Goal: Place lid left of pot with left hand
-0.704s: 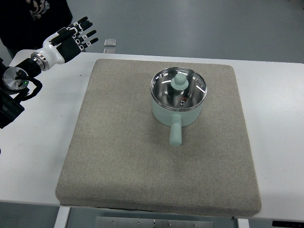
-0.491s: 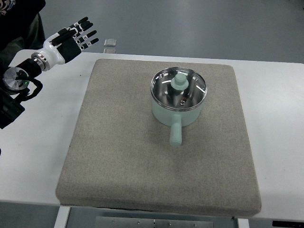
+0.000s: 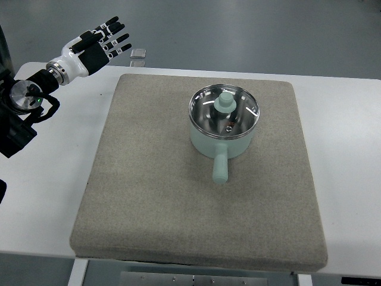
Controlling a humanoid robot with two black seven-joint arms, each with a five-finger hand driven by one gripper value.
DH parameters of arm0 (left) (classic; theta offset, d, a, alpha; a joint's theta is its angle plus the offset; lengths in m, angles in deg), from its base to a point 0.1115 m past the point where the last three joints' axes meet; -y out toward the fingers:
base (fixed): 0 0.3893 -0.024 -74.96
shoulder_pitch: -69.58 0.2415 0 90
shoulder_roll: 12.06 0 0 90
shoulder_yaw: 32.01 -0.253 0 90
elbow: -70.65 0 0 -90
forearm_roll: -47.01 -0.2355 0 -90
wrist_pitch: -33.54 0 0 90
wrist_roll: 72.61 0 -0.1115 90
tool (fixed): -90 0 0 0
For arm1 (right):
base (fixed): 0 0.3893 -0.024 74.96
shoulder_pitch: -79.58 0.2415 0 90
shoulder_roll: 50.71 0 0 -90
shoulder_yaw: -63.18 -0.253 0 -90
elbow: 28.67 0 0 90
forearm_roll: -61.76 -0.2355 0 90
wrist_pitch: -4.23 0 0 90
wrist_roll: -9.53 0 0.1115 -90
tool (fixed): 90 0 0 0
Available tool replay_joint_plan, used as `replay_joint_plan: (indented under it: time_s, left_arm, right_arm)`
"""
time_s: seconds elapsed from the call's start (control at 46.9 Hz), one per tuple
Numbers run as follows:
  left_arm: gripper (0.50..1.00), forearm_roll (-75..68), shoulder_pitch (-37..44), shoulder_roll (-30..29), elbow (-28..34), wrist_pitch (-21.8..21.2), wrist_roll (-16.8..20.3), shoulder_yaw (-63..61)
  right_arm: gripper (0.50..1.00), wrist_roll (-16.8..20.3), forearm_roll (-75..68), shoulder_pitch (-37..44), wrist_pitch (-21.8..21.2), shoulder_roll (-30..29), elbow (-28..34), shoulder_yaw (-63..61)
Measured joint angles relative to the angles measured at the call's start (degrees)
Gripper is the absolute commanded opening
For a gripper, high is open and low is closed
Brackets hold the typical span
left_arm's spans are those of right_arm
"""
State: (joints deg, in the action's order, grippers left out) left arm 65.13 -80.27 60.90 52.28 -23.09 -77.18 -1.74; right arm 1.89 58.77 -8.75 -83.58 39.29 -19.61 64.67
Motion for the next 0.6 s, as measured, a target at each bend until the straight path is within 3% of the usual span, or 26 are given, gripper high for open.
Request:
replay_joint_plan:
  time_s: [0.277, 0.597]
  left_arm:
    - [0.999, -2.34, -1.36, -0.89, -0.04, 1.36, 0.04, -0.30]
    - [0.999, -27.96, -6.76, -1.99, -1.99, 1.65, 0.61, -0.22]
  right_arm:
    - [0.924, 0.00, 0.00, 0.00, 0.00, 0.00, 0.00, 0.00]
    - [0.924, 0.00, 0.00, 0.01, 0.00, 0.00, 0.00, 0.00]
